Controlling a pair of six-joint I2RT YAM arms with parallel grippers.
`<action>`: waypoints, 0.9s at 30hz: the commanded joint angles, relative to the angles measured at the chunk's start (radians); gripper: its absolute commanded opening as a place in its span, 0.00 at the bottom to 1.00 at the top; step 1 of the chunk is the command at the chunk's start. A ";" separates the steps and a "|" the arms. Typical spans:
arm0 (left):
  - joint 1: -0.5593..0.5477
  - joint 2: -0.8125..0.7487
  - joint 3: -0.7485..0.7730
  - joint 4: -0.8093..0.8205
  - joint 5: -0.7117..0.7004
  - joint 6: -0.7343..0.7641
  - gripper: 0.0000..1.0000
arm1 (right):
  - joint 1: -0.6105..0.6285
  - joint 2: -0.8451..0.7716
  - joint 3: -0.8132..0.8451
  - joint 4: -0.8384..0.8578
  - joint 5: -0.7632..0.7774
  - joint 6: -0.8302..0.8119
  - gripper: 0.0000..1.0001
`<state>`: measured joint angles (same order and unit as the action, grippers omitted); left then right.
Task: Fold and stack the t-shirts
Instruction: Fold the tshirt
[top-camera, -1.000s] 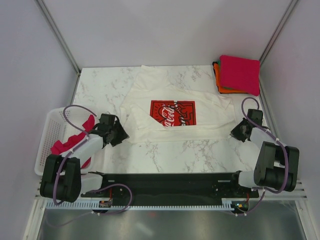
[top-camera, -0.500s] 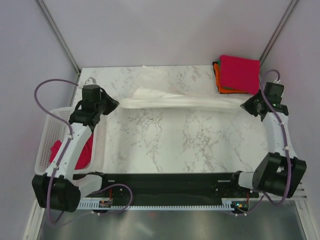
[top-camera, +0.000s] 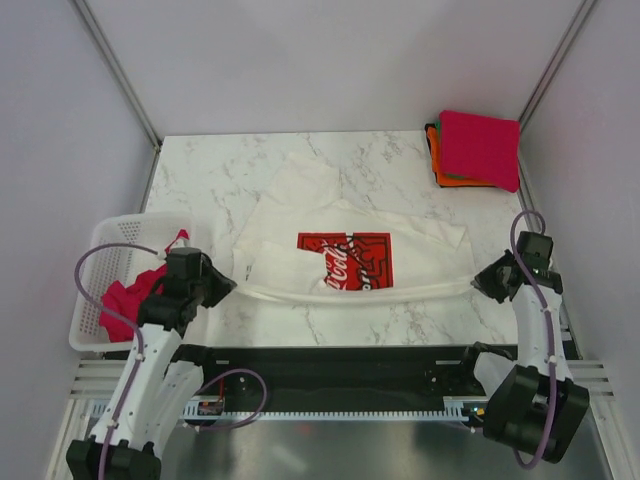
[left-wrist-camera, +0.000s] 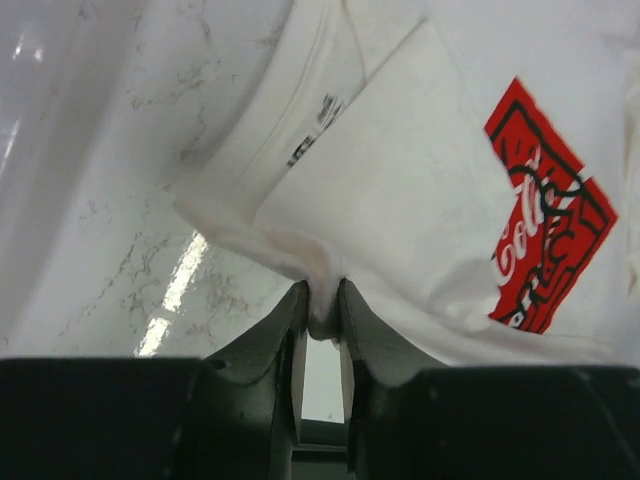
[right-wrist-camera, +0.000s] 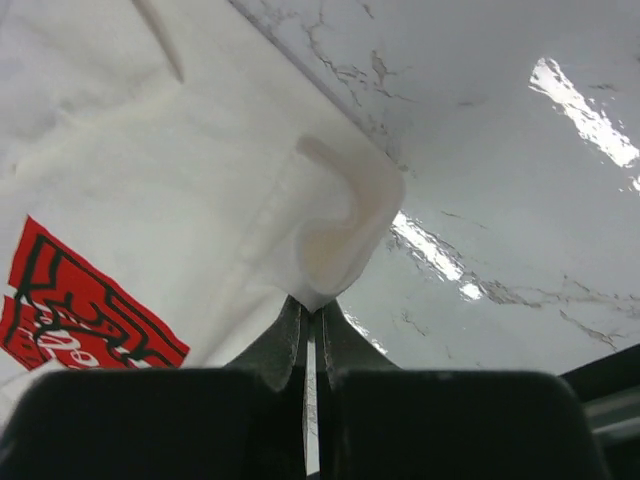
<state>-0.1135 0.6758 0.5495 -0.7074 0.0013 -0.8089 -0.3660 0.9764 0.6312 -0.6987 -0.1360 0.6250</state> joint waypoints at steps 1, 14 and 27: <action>-0.006 -0.097 0.023 -0.061 -0.029 -0.119 0.26 | -0.021 -0.062 0.001 -0.028 0.049 0.031 0.00; -0.006 -0.298 0.021 -0.187 0.071 -0.191 0.55 | -0.024 -0.205 0.005 -0.183 0.059 0.116 0.87; -0.006 -0.022 0.268 -0.081 0.068 0.284 0.56 | 0.021 0.007 0.232 -0.027 -0.102 -0.044 0.81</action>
<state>-0.1196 0.6250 0.7765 -0.8345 0.0864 -0.7181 -0.3588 0.9234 0.7837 -0.8143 -0.1879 0.6361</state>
